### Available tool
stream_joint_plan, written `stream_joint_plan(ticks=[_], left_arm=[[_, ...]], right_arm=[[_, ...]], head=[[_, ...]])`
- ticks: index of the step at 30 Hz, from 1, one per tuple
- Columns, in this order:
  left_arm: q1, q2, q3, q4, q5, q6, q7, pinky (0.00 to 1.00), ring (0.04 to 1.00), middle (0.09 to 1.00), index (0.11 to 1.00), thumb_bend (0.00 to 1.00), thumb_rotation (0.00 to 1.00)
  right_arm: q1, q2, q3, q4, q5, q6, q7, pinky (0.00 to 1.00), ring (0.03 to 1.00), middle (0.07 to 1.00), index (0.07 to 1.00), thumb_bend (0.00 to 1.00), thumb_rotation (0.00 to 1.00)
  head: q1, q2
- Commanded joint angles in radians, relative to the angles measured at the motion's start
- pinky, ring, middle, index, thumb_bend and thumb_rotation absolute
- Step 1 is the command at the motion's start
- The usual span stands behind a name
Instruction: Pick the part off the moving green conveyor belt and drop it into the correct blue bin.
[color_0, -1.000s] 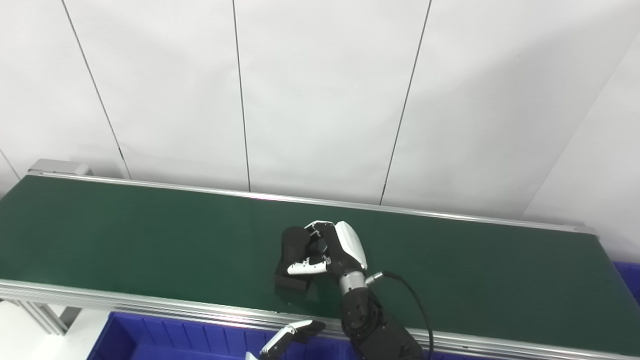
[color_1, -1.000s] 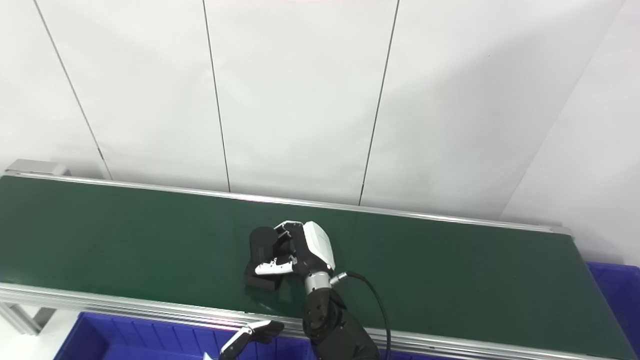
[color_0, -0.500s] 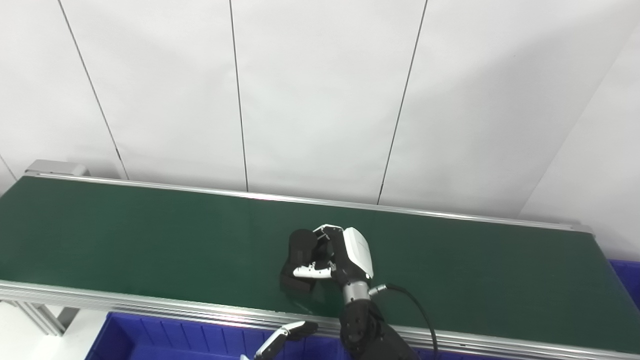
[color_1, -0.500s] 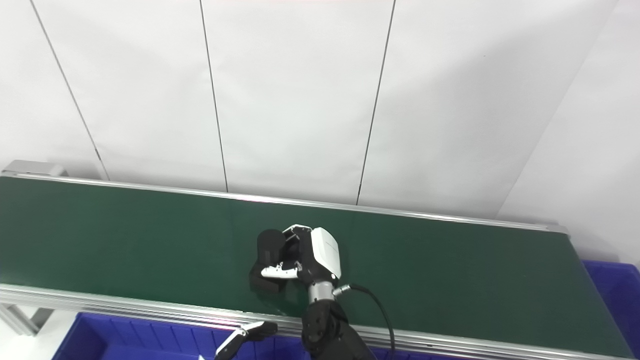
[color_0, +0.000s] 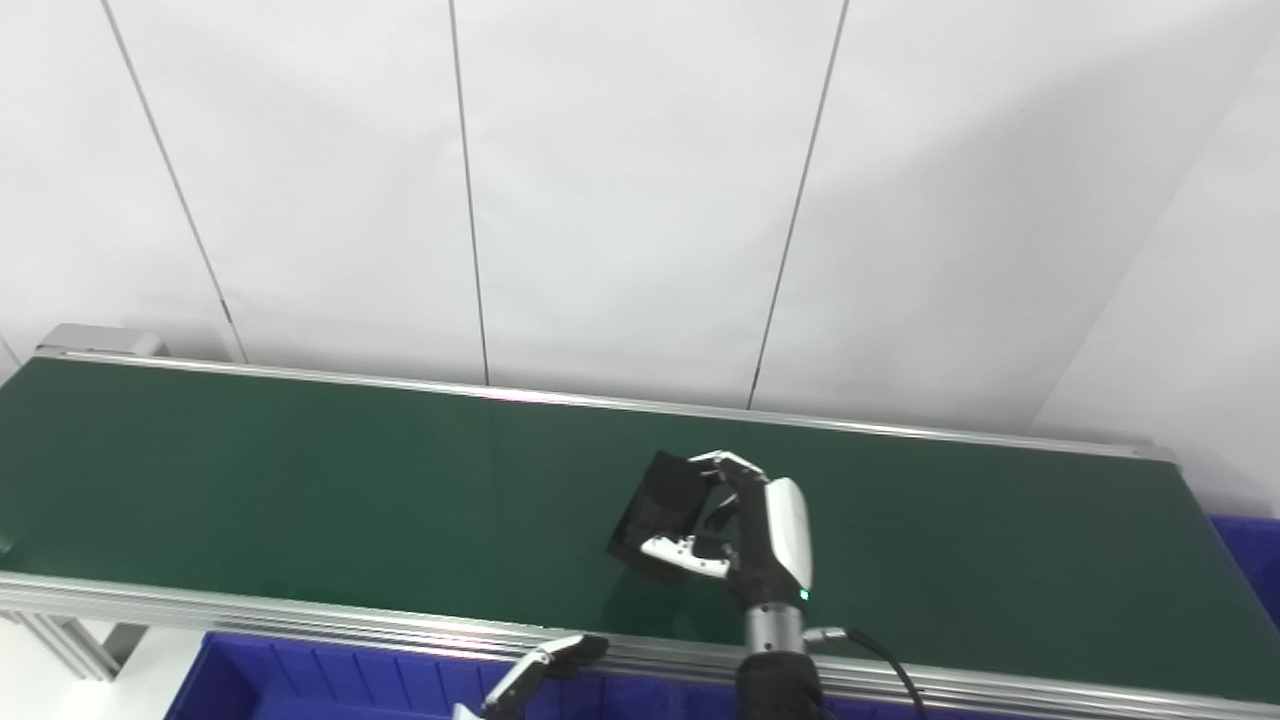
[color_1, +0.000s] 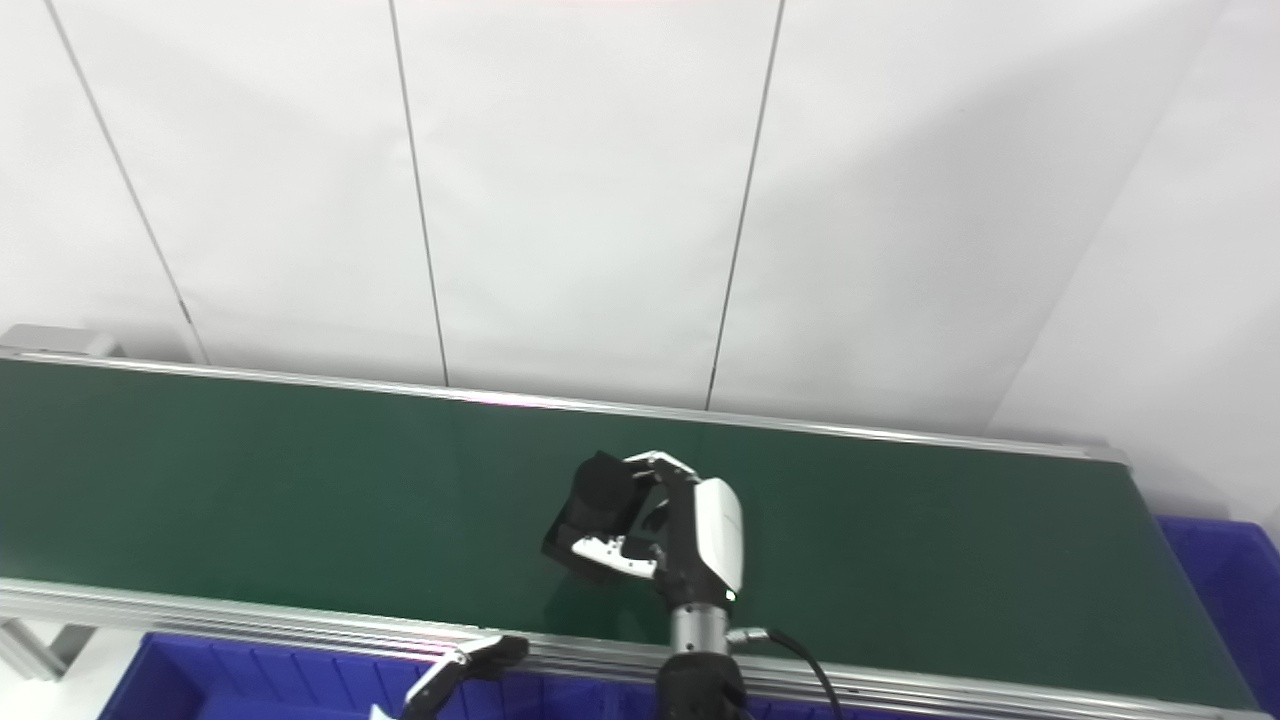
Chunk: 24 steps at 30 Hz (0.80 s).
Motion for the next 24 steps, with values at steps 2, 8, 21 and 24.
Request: stream_joint_plan(ticks=[2, 8, 21, 24], left_arm=[[-0.012, 0.013, 0.012, -0.026, 0.004, -0.027, 0.008, 0.61, 0.638, 0.658, 0.647, 0.75, 1.00], [0.002, 0.030, 0.041, -0.053, -0.008, -0.027, -0.019, 0.61, 0.634, 0.650, 0.645, 0.75, 1.00], [0.113, 0.034, 0.248, -0.203, -0.156, -0.027, -0.476, 0.74, 0.772, 0.774, 0.759, 0.77, 0.92], [0.145, 0.007, 0.315, -0.239, -0.154, -0.027, -0.558, 0.74, 0.772, 0.772, 0.758, 0.77, 0.93]], right_arm=[[0.024, -0.001, -0.010, -0.115, -0.010, -0.019, 0.013, 0.27, 0.341, 0.452, 0.514, 0.52, 0.00], [0.114, 0.002, -0.034, -0.253, -0.001, -0.004, 0.054, 0.38, 0.449, 0.469, 0.513, 0.52, 0.00], [0.397, -0.060, -0.055, -0.611, -0.034, 0.099, 0.228, 0.16, 0.225, 0.474, 0.489, 0.53, 0.00], [0.457, -0.096, -0.049, -0.649, -0.086, 0.095, 0.243, 0.26, 0.326, 0.447, 0.519, 0.52, 0.00]], head=[[-0.002, 0.002], [-0.020, 0.028], [-0.016, 0.132], [-0.012, 0.150]])
